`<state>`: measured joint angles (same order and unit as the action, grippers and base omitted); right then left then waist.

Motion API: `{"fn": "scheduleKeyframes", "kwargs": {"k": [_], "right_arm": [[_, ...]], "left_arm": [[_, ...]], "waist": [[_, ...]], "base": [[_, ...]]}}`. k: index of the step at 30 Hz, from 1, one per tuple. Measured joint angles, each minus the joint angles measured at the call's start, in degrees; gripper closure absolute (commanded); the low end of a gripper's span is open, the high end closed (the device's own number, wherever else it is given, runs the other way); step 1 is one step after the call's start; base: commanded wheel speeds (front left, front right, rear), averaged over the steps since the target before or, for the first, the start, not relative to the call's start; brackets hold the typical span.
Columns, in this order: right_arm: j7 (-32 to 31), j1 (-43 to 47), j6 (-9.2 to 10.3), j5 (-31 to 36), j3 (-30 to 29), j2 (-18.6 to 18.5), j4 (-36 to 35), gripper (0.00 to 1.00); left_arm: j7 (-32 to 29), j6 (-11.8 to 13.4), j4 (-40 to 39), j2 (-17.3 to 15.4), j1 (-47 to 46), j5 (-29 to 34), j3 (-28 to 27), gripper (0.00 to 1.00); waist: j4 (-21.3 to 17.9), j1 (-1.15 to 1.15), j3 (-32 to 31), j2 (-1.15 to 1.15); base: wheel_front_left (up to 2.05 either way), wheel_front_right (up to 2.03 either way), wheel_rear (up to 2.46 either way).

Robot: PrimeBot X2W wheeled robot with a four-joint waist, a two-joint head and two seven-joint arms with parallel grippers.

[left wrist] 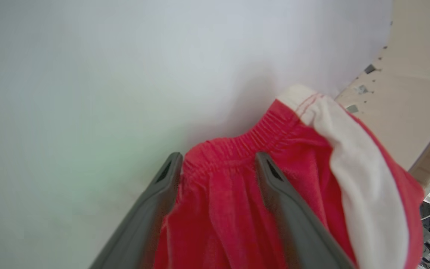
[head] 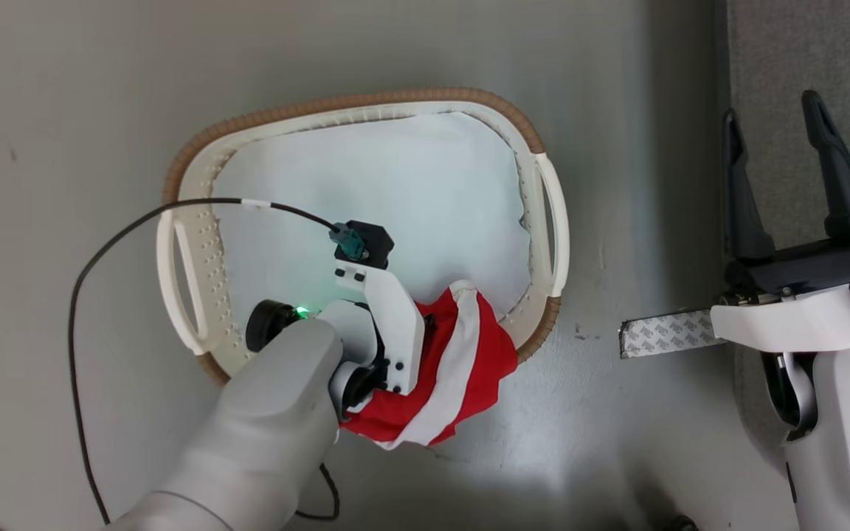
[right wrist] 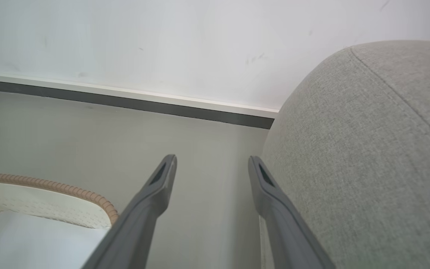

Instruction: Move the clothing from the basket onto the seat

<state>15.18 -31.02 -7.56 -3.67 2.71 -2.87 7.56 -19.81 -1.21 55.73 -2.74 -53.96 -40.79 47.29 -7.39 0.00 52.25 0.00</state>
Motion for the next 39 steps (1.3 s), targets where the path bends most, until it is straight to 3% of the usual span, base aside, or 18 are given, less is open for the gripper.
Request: {"fn": "scheduleKeyframes", "kwargs": {"k": [3, 4, 5, 6, 7, 14, 23, 39], "right_arm": [[0.0, 0.0, 0.0, 0.2, -0.8, 0.0, -0.3, 0.0], [0.0, 0.0, 0.0, 0.3, -0.9, 0.0, -0.4, 0.0], [0.0, 0.0, 0.0, 0.4, -1.0, 0.0, -0.4, 0.0], [0.0, 0.0, 0.0, 0.5, -1.1, 0.0, -0.4, 0.0], [0.0, -0.1, 0.0, 0.5, -1.2, 0.0, -0.4, 0.0], [0.0, -0.9, 0.0, 0.8, -1.5, 0.1, 0.7, 0.0], [0.0, -0.2, 0.0, 1.2, -1.3, 0.0, 1.9, 0.0], [0.0, 8.5, 0.0, 2.0, -2.2, 0.0, 7.0, 0.0]], "left_arm": [[-0.4, -0.3, -0.6, 0.0, -0.3, -0.6, 0.8, 0.0], [-0.8, -0.5, -0.7, 0.0, -0.3, -0.9, 1.2, 0.06], [-1.1, -0.8, -0.8, 0.0, -0.3, -1.2, 1.6, 0.33], [-1.4, -1.1, -0.8, 0.0, -0.4, -1.5, 1.9, 0.69], [-1.5, -1.2, -0.9, 0.0, -0.5, -1.9, 2.1, 1.0], [-0.7, -2.3, -1.2, 0.0, -1.4, -3.2, 3.1, 1.0], [5.0, -1.4, -1.9, 0.0, -0.8, -5.5, 2.8, 1.0], [17.0, 0.8, -5.1, 0.0, 6.4, -11.2, -0.1, 1.0]], "waist": [[0.2, 0.0, 1.0, 0.0], [0.3, 0.0, 1.3, 0.0], [0.4, 0.0, 1.5, 0.0], [0.4, 0.0, 1.7, 0.0], [0.5, 0.0, 1.8, 0.0], [0.9, 0.0, 1.1, 0.0], [1.8, 0.0, -3.1, 0.0], [4.8, -0.01, -22.0, 0.0]], "base": [[0.0, 0.0, 0.0], [0.0, 0.0, 0.0], [0.0, 0.0, 0.0], [0.0, 0.0, 0.0], [0.0, 0.0, 0.0], [0.0, 0.0, 0.0], [0.0, 0.0, 0.0], [0.0, 0.0, 0.0]]}}
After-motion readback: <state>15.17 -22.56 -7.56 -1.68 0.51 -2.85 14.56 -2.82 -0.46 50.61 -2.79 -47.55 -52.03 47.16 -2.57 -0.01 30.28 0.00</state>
